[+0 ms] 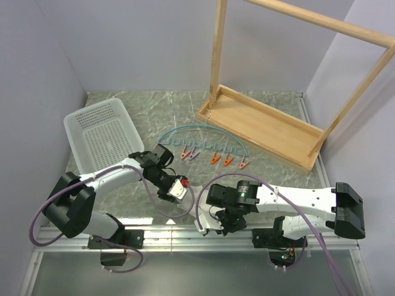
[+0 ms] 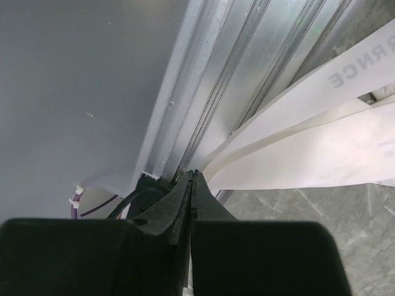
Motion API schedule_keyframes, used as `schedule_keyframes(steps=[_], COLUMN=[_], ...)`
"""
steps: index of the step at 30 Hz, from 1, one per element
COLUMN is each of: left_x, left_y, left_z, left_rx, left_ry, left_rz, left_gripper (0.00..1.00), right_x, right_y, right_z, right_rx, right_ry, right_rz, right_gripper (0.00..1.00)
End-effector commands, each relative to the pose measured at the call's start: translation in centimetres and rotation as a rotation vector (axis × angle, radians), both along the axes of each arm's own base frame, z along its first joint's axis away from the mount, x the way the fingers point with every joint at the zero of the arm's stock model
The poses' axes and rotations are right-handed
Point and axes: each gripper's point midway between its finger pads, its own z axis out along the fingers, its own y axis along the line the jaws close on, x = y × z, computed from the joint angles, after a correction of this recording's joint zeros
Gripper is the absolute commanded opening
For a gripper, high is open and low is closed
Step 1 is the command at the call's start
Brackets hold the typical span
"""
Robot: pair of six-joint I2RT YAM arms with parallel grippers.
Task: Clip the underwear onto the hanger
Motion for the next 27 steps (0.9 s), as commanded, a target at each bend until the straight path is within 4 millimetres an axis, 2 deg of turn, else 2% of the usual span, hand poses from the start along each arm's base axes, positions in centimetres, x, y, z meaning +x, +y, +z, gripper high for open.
schedule_keyframes(steps=[1, 8, 16, 19, 20, 23, 25, 26, 27], left_x=[-1.1, -2.3, -1.6, -1.3, -1.2, -0.9, -0.9, -1.2, -1.2], left_y=[-0.5, -0.9, -1.7, -2.0, -2.2, -2.4, -2.4, -2.3, -2.3], left_z=[0.1, -1.1, -1.7, -1.4, -1.3, -0.8, -0.4, -0.2, 0.2], left_rx=[-0.033, 0.011, 0.025, 0.021, 0.020, 0.013, 0.014, 0.021, 0.019], left_ry=[-0.028, -0.037, -0.035, -0.030, -0.026, -0.031, -0.025, -0.009, -0.007], left_rz=[-0.119, -0.182, -0.171, -0.163, -0.154, -0.138, -0.135, -0.130, -0.125], left_gripper=[0.57, 0.57, 0.52, 0.43, 0.36, 0.26, 0.16, 0.08, 0.05], right_x=[0.2, 0.3, 0.2, 0.4, 0.3, 0.4, 0.5, 0.5, 0.6], right_y=[0.2, 0.3, 0.1, 0.0, -0.1, -0.2, -0.4, -0.3, -0.3], right_z=[0.3, 0.3, 0.2, 0.0, 0.0, -0.2, -0.3, -0.4, -0.3], right_rx=[0.029, 0.031, 0.032, 0.026, 0.024, 0.022, 0.020, 0.024, 0.026], right_ry=[-0.019, -0.023, -0.024, -0.030, -0.029, -0.035, -0.041, -0.043, -0.047], right_rz=[-0.004, -0.006, -0.004, -0.008, -0.009, -0.008, -0.012, -0.014, -0.018], right_gripper=[0.00, 0.00, 0.00, 0.00, 0.00, 0.00, 0.00, 0.00, 0.00])
